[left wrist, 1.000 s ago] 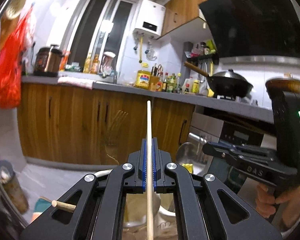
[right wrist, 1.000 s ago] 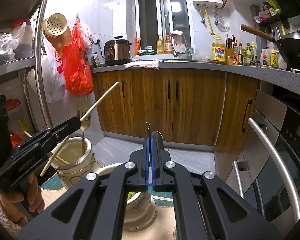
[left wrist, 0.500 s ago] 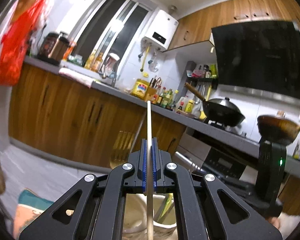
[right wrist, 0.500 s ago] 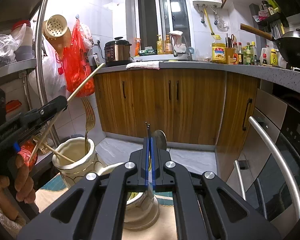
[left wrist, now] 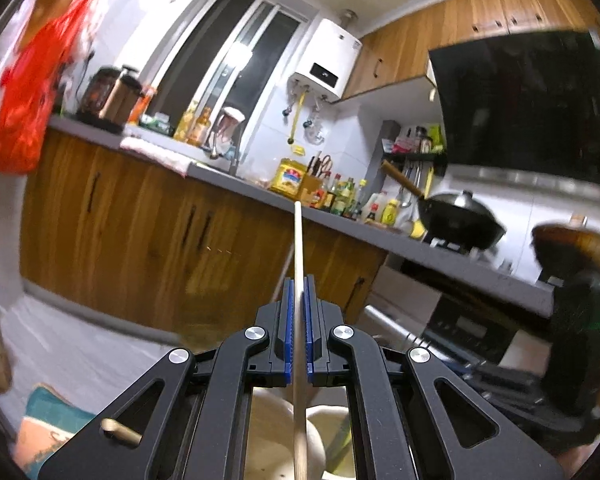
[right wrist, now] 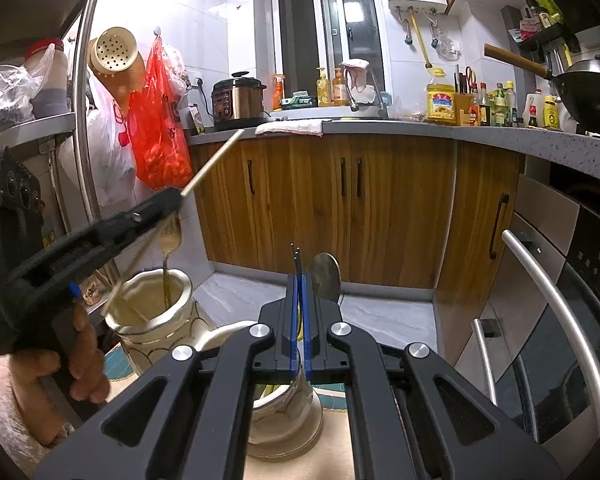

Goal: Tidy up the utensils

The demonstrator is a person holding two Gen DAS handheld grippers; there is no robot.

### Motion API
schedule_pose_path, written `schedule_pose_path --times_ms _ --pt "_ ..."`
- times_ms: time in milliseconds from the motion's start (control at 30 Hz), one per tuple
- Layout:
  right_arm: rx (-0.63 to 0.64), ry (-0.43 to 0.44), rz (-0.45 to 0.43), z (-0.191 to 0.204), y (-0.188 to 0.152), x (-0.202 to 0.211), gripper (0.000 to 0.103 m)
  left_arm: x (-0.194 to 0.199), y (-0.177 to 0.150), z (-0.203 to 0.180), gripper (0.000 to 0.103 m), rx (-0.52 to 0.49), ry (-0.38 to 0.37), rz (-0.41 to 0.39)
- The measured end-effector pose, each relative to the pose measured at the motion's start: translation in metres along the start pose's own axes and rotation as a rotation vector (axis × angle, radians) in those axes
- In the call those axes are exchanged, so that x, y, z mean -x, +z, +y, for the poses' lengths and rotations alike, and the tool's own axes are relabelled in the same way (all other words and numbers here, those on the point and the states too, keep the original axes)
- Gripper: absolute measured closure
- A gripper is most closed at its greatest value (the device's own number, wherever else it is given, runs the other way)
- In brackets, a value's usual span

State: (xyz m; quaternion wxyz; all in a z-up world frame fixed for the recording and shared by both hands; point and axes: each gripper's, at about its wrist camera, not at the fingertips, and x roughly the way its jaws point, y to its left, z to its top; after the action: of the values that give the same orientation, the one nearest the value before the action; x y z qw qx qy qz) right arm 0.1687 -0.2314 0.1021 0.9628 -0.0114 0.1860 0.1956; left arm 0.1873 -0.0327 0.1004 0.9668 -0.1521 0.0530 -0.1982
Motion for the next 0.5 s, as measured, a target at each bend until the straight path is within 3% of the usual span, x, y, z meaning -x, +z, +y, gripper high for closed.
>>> schedule_pose_path --times_ms 233,500 --pt "0.003 0.001 -0.004 0.0 -0.001 0.0 0.101 0.0 -0.017 -0.013 0.098 -0.13 0.087 -0.057" --pt "0.001 0.003 -0.003 0.001 0.0 -0.001 0.101 0.003 -0.022 -0.01 0.098 -0.14 0.072 -0.014"
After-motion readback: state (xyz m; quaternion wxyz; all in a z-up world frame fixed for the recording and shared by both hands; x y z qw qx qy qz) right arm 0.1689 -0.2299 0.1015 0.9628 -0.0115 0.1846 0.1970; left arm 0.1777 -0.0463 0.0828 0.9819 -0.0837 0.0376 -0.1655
